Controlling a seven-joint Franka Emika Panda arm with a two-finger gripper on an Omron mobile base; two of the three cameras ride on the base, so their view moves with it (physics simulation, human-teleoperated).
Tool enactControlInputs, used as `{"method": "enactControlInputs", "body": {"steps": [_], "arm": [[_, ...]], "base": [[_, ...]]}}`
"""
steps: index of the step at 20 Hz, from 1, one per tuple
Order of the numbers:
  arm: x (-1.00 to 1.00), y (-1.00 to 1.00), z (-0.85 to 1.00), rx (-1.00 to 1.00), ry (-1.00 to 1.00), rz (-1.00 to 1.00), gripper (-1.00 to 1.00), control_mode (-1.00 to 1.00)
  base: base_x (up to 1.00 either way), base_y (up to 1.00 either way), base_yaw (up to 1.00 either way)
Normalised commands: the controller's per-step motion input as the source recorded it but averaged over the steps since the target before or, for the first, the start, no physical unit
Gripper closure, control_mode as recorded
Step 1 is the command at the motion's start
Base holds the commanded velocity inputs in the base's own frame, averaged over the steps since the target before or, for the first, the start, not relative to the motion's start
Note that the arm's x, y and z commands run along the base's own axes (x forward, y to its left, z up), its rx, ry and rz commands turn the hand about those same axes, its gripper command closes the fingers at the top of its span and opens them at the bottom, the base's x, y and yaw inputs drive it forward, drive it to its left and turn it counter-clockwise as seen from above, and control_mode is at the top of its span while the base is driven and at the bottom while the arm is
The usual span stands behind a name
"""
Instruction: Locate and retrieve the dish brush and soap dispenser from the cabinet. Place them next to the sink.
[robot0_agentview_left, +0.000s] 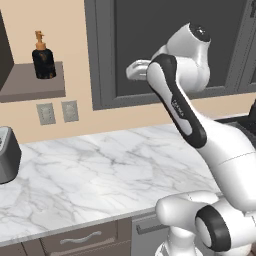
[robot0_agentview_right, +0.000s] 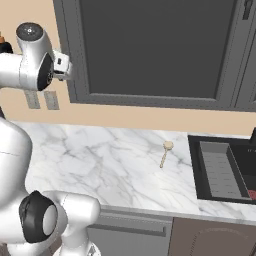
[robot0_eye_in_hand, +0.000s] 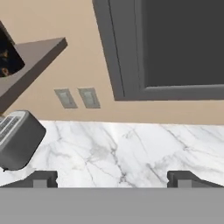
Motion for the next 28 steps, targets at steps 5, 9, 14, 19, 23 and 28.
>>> {"method": "enactControlInputs", "body": {"steps": [5, 9, 14, 19, 23, 28], "arm": [[-0.28, 0.83, 0.32, -0.13, -0.06, 0.09, -1.0, -1.0], [-0.35, 0.48, 0.2, -0.01, -0.14, 0.1, -1.0, -1.0], [-0.14, 0.15, 0.0, 0.02, -0.14, 0.11, -1.0, -1.0], [0.07, 0.53, 0.0, 0.01, -0.21, 0.1, -1.0, -1.0], [0.07, 0.74, 0.07, -0.01, -0.19, 0.07, -1.0, -1.0], [0.03, 0.53, 0.23, -0.1, 0.0, 0.01, -1.0, -1.0]], "base": [[0.0, 0.0, 0.0], [0.0, 0.0, 0.0], [0.0, 0.0, 0.0], [0.0, 0.0, 0.0], [0.0, 0.0, 0.0], [0.0, 0.0, 0.0]]}}
